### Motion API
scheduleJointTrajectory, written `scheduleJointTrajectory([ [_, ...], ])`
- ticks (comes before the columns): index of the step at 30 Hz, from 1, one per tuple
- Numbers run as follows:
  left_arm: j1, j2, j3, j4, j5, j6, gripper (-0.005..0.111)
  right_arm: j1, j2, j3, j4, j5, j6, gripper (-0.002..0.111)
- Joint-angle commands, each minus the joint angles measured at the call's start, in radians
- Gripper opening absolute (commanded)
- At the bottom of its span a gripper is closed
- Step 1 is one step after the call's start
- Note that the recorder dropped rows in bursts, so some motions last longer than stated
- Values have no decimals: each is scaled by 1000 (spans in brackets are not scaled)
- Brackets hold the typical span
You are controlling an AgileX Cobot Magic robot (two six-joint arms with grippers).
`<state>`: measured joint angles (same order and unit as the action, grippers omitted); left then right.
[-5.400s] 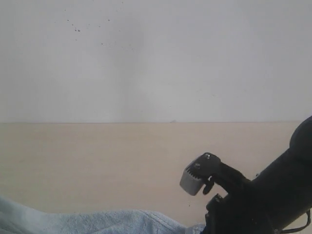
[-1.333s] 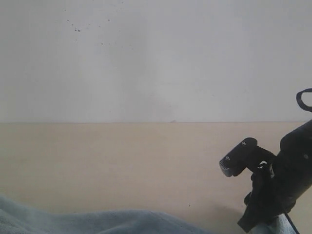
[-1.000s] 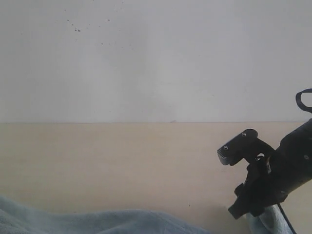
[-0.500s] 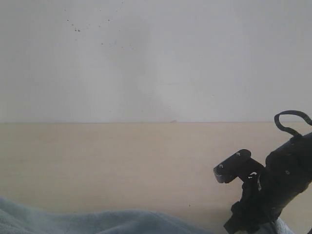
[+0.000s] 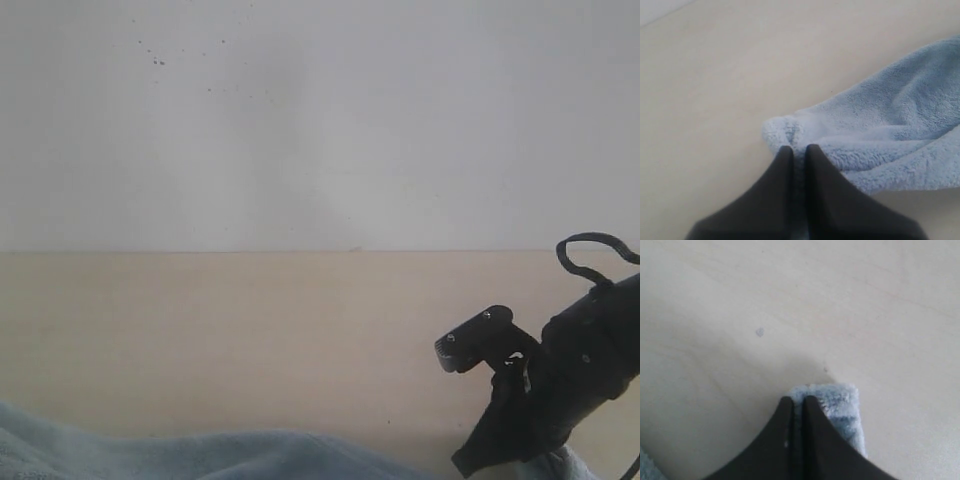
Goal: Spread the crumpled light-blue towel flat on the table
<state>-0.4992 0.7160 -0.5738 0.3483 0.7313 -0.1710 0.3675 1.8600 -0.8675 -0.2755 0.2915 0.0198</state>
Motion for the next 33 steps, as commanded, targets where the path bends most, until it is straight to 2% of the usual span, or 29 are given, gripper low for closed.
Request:
scheduleJointTrajectory([
  [1,1,-5,6,14,36,5,4,0,-67,6,-11,12,22,0],
  [6,1,-8,6,79,69,-4,4,0,-196,6,-80,71,24,0],
  [9,1,-31,3,148,71,-67,4,0,-302,6,-120,124,24,0],
  [13,1,-114,-16,212,106,-108,4,0,-451,6,-158,212,34,0],
  [17,1,-231,-81,219,209,-109,4,0,-613,6,-197,279,74,0],
  [26,1,-499,-275,128,368,-47,4,0,-1021,6,-246,430,89,0],
  [33,1,-562,-417,-9,490,61,4,2,-1294,6,-268,553,68,0],
])
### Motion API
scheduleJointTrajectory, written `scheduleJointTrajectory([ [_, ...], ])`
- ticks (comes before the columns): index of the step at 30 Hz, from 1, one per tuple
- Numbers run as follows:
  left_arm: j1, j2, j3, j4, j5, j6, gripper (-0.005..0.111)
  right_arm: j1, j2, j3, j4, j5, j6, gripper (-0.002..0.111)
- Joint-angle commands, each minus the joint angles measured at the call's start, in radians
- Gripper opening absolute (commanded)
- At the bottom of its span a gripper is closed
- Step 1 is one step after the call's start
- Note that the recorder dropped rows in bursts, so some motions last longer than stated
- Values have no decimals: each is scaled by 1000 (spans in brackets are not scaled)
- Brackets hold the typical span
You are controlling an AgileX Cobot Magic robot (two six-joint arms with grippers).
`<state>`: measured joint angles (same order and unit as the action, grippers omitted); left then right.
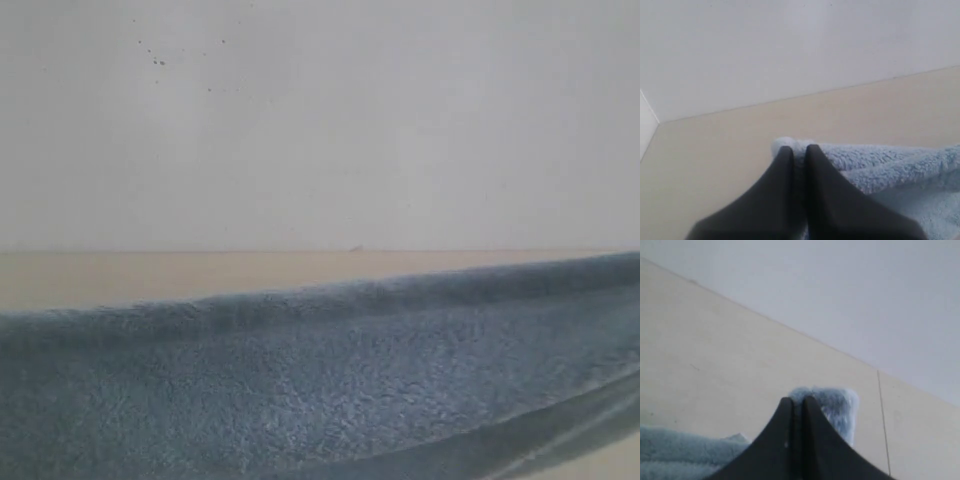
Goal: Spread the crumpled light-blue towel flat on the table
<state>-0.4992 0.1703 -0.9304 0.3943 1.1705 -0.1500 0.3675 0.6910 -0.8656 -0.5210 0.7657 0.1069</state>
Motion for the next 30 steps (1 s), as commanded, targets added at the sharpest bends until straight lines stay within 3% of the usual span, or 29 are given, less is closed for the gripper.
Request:
scheduleJointTrajectory([
  [1,1,-18,-76,-65,51,40,4,2,-150,4,-24,96,-19,0],
  [5,1,-20,-130,-138,51,77,4,2,-266,4,-37,186,-42,0],
  [9,1,1,-106,-176,51,118,4,5,-298,4,-37,224,-51,0],
  [13,1,50,-19,-106,51,116,4,40,-234,22,-58,221,-42,0],
  [16,1,157,120,0,51,61,4,50,-99,127,-210,178,131,0],
  [21,1,451,248,51,-156,-54,4,48,234,237,-317,-70,329,0],
  [26,8,807,272,281,-310,-247,4,48,582,222,-733,-158,722,0],
  [30,119,1013,268,330,-496,-317,4,-24,756,137,-796,-213,832,0],
])
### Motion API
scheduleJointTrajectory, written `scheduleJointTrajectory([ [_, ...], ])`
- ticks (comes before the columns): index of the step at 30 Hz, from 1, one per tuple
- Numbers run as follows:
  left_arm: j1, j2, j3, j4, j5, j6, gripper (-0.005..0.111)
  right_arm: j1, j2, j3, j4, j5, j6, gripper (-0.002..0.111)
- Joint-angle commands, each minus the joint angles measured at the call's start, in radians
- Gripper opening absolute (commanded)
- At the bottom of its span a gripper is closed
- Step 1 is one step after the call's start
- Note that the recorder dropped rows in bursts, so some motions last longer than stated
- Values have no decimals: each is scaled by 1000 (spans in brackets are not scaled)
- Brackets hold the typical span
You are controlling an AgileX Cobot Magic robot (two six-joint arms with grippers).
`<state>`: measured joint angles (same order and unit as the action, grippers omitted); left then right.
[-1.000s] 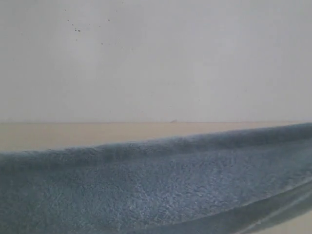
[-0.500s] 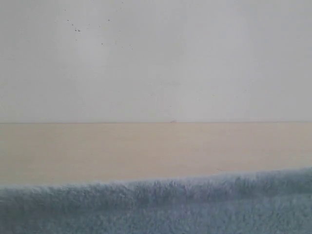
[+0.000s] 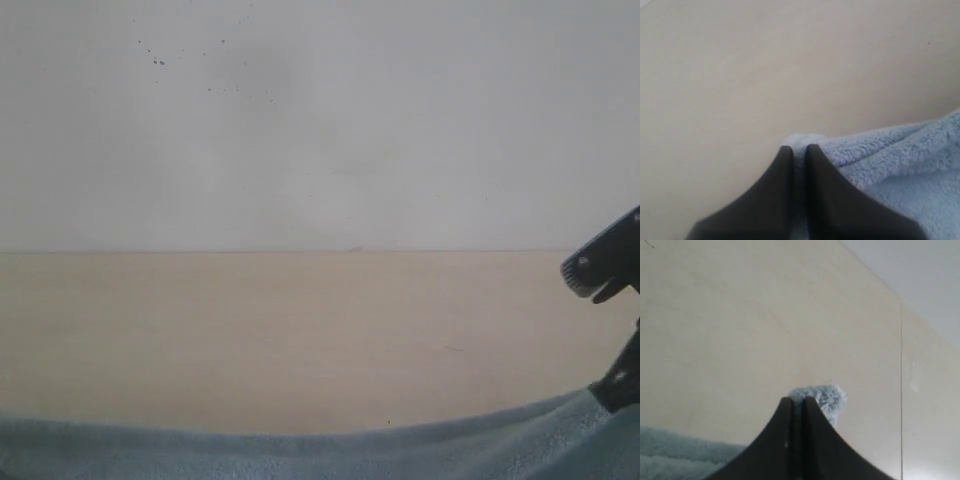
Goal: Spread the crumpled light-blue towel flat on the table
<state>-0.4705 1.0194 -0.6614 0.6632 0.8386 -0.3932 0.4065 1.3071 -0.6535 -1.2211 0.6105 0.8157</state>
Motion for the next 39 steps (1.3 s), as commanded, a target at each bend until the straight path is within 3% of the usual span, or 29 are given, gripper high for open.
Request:
scheduleJointTrajectory([
  [1,135,216,-3,59,-216,-74,4,-94,182,-106,-95,-87,138,0],
  [9,379,516,-113,52,-511,-62,6,-260,432,-386,-77,-335,142,0],
  [11,407,563,-165,43,-564,-62,14,-272,483,-455,-73,-361,141,0],
  [12,421,594,-197,29,-580,-62,24,-277,511,-491,-63,-358,138,0],
  [14,427,659,-289,-7,-570,-62,58,-277,568,-568,-35,-358,111,9],
  [15,427,684,-329,-31,-543,-62,72,-277,578,-599,-35,-370,110,27],
  [16,427,686,-341,-29,-529,-62,72,-277,578,-610,-35,-373,110,35],
  [17,427,672,-350,-15,-519,-55,68,-277,576,-641,-35,-358,110,52],
  [18,427,659,-350,-15,-515,-47,63,-277,572,-653,-33,-336,110,56],
  [20,427,590,-333,-20,-492,-29,53,-284,550,-664,-25,-288,110,50],
  [22,427,491,-269,-39,-484,-24,50,-293,500,-627,73,-250,73,21],
  [24,427,417,-198,-58,-484,-24,50,-293,452,-544,183,-204,-6,0],
  [26,427,385,-126,-77,-492,-24,50,-293,415,-435,283,-133,-134,0],
  [30,427,384,-27,-109,-598,-24,50,-295,405,-230,288,-144,-164,0],
  [39,427,384,-23,-106,-625,-30,50,-295,401,-162,471,-139,-282,0],
])
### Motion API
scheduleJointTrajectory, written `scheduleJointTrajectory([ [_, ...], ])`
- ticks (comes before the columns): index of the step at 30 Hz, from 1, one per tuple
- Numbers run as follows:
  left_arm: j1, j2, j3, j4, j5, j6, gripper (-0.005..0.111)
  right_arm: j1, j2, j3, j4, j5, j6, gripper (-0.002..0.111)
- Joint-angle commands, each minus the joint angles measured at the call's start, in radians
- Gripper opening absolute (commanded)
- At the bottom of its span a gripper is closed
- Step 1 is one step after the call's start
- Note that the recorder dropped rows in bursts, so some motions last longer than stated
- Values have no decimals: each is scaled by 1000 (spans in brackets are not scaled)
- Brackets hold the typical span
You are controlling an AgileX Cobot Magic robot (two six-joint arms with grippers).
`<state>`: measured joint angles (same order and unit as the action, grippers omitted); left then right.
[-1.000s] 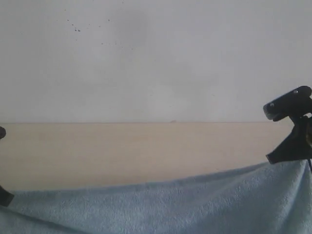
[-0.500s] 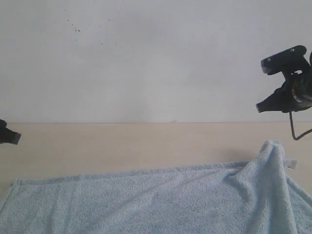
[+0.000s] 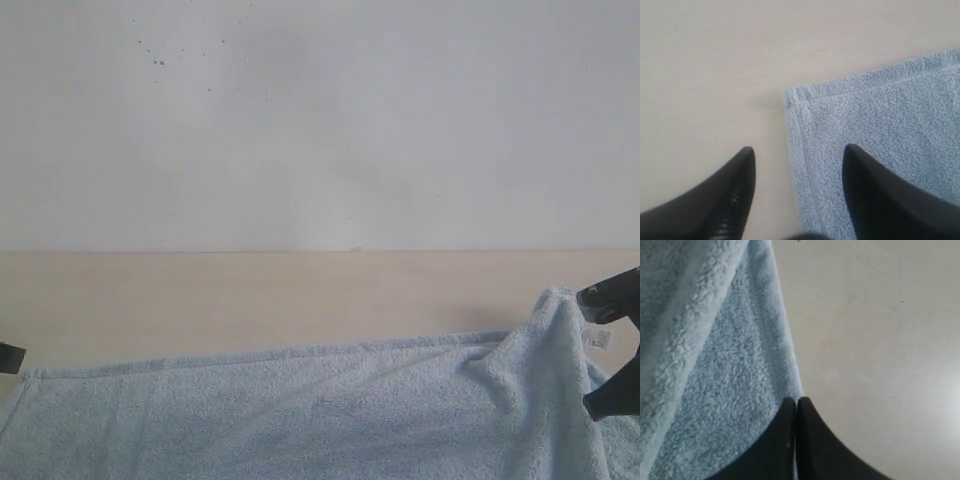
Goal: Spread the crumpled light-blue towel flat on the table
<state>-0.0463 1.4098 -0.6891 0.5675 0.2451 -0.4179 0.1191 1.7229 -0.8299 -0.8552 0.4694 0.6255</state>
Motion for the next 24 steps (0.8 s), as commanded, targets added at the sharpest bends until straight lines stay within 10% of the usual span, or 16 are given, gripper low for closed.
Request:
scheduleJointTrajectory([
  [1,3,-6,5,-11,-34,-8,50,-8,-15,19,145,-9,-127,0],
  [24,3,-6,5,-32,-60,-40,50,-8,47,54,307,33,-274,0],
])
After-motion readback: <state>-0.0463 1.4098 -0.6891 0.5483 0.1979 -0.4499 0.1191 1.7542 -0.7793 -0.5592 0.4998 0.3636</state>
